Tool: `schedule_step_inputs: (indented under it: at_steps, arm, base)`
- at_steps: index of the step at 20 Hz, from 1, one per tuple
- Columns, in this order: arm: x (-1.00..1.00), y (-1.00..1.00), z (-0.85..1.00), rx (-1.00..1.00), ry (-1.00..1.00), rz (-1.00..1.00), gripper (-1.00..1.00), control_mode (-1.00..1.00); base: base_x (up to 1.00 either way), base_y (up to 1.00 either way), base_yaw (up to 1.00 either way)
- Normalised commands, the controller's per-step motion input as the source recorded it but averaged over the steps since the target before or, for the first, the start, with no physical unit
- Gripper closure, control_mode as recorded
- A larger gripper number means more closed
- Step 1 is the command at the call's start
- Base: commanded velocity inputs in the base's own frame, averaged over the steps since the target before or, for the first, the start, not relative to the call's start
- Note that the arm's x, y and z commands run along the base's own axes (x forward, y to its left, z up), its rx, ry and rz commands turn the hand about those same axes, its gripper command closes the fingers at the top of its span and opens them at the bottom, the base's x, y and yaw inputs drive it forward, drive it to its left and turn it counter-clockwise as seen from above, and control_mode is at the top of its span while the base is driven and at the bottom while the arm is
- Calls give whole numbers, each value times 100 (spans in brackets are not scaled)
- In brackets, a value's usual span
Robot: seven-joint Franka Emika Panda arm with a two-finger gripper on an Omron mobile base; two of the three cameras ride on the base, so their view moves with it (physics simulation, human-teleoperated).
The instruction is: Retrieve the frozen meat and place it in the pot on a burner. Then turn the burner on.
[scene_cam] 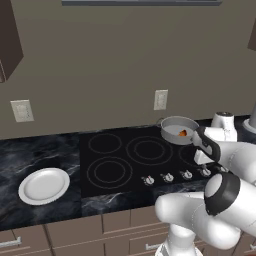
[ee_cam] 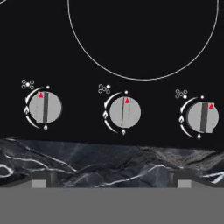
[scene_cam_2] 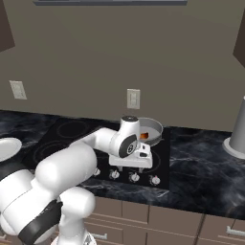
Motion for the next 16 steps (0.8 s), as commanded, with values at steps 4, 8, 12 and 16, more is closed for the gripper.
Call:
schedule_step_inputs:
  at_steps: [4, 8, 12, 16]
  arm:
    - [0, 0, -7, 0, 0, 0, -100, -100]
    - [0, 0, -8, 0, 0, 0, -100, -100]
    - [3, 0, -2, 0, 0, 0, -100, -100]
    - [16, 0, -6, 0, 0, -3, -100, -100]
  base:
    - [0, 0, 0]
    - [0, 0, 0]
    - [0, 0, 0]
    - [0, 0, 0]
